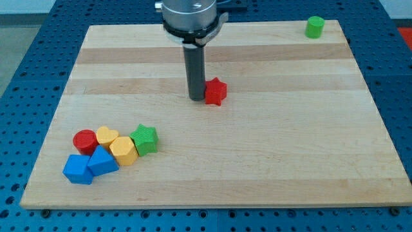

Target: Point your arm towards the green circle

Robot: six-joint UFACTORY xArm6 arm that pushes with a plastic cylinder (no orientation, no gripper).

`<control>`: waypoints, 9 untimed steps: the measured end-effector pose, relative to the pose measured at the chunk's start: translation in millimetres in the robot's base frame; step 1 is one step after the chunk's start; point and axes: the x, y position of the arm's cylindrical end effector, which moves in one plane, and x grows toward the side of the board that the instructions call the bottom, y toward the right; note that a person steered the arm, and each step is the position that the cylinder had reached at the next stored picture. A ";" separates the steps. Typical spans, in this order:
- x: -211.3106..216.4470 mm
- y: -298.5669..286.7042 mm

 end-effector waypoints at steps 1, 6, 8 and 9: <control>-3.0 36.0; -145.3 145.6; -129.9 264.2; -149.2 287.5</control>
